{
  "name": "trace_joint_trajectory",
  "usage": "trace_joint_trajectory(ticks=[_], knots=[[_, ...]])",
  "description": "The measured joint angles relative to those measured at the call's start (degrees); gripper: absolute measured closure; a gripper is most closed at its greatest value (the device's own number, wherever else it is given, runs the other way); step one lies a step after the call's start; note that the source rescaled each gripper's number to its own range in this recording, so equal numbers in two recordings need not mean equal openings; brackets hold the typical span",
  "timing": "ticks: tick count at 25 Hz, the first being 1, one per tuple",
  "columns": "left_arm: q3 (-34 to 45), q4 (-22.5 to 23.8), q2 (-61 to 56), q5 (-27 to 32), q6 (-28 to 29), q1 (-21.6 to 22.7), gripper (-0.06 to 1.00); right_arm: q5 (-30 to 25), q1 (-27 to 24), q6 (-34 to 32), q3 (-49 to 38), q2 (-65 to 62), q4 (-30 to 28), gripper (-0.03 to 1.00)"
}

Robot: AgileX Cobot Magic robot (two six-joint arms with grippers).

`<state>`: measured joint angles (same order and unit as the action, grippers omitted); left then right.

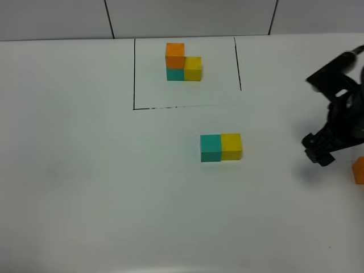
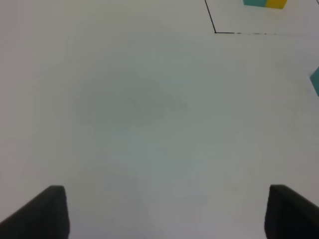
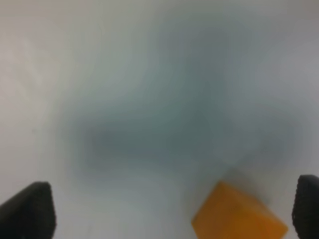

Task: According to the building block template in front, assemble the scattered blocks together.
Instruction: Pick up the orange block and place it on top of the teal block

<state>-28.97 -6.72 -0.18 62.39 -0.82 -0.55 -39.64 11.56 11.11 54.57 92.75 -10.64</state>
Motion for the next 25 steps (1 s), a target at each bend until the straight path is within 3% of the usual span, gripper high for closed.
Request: trace_joint_trajectory(ticks=[4,7,14,25], knots=[[0.00,0.00,0.00,0.00,0.00,0.00,0.15,-0.48,-8.15,-11.11,-3.31,-2.94,-0.37,-0.02],[0.00,0.00,0.00,0.00,0.00,0.00,0.15,-0.62,-12.75,-14.38,-4.87,-3.16,-0.05,-0.02],[0.00,0.00,0.00,0.00,0.00,0.00,0.15,3.47,-14.49,-10.60,-5.33,-0.12,6.10,0.01],[0.00,0.00,0.00,0.00,0.00,0.00,0.15,5.93,-17.89,-7.60,-5.38,6.62,7.98,0.06]])
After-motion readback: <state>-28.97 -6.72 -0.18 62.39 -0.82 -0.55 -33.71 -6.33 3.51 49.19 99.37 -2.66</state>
